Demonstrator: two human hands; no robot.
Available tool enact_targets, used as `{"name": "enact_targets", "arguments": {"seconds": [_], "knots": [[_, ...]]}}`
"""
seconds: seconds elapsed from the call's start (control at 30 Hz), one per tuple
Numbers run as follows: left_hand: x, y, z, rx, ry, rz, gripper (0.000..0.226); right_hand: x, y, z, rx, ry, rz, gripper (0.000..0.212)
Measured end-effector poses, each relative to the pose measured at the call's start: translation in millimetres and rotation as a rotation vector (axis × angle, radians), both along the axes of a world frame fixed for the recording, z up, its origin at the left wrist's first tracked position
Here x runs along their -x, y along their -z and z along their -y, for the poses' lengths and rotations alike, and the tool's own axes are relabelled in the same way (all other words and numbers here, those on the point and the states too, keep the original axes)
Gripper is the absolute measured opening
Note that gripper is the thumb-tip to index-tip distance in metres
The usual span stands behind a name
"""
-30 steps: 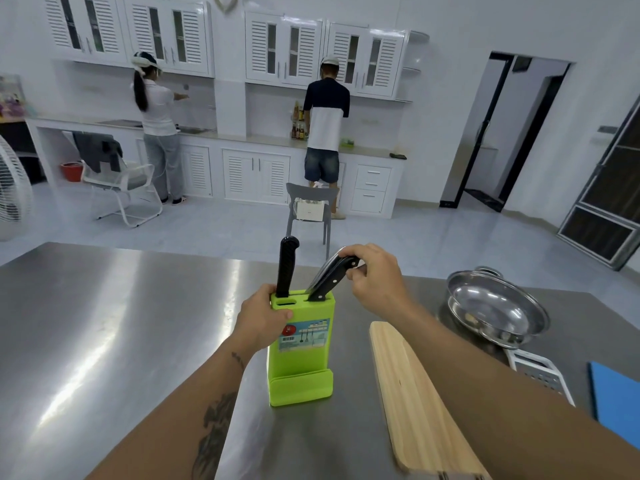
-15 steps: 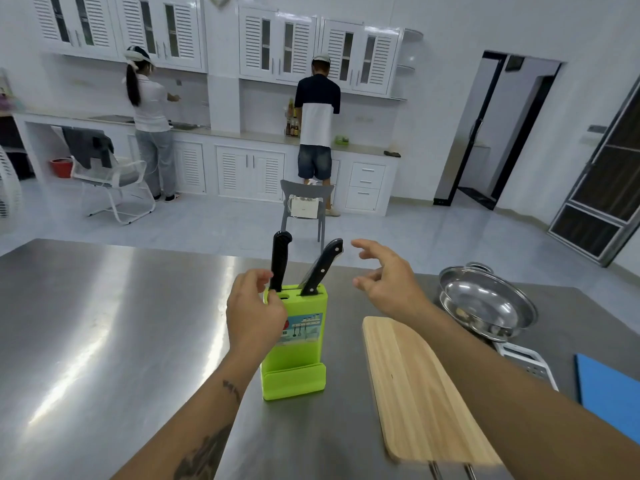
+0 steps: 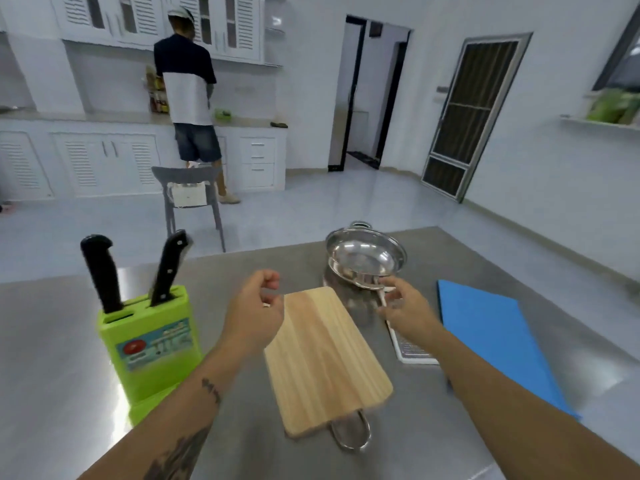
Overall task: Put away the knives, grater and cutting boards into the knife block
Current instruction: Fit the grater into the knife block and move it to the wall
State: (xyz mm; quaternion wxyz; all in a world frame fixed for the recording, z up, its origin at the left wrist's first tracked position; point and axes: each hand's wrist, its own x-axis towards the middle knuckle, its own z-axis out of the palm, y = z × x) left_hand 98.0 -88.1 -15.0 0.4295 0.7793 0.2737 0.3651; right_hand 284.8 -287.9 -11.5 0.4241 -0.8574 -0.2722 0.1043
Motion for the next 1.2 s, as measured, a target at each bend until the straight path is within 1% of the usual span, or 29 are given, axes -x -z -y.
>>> {"name": "enact_targets", "arguments": {"seconds": [0.1, 0.27, 0.4, 0.53, 0.6, 0.7, 0.8, 0.87, 0.97, 1.1, 1.13, 1.2], "knots": [[-46.4, 13.7, 32.6, 0.028, 0.098, -0.052, 0.028, -28.5, 13.5, 42.5, 0.079, 0.090, -0.024, 0.054], [-122.1, 41.4, 91.1, 0.108, 0.271, -0.203, 0.035, -68.8, 34.6, 93.2, 0.164, 0.149, -0.104, 0.052], [-175.0, 61.4, 125.5, 0.182, 0.380, -0.346, 0.050, -106.4, 58.3, 112.5, 0.230, 0.149, -0.187, 0.064], [-215.3, 80.8, 144.2, 0.209, 0.388, -0.456, 0.053, -142.2, 81.9, 117.9, 0.254, 0.102, -0.246, 0.064], [-230.0, 90.2, 150.6, 0.228, 0.378, -0.499, 0.050, -159.8, 94.1, 115.8, 0.260, 0.088, -0.269, 0.062], [-245.6, 105.8, 157.6, 0.266, 0.336, -0.545, 0.042, -182.8, 108.7, 108.0, 0.263, 0.055, -0.284, 0.059], [-255.8, 119.5, 163.7, 0.334, 0.295, -0.562, 0.045, -205.5, 115.4, 95.0, 0.274, 0.014, -0.292, 0.054], [-263.1, 124.6, 166.5, 0.310, 0.270, -0.550, 0.051, -218.4, 114.2, 83.4, 0.293, -0.029, -0.262, 0.053], [-269.6, 126.3, 170.4, 0.269, 0.226, -0.541, 0.058, -236.2, 112.4, 62.7, 0.354, -0.121, -0.182, 0.062], [-272.3, 136.9, 167.9, 0.243, 0.176, -0.580, 0.068, -256.4, 118.3, 37.1, 0.424, -0.220, -0.070, 0.062], [-273.1, 139.1, 166.9, 0.251, 0.163, -0.589, 0.070, -259.9, 120.9, 31.8, 0.484, -0.241, -0.022, 0.062], [-274.6, 143.9, 165.1, 0.258, 0.149, -0.596, 0.075, -267.0, 125.5, 22.8, 0.603, -0.299, 0.140, 0.061]]}}
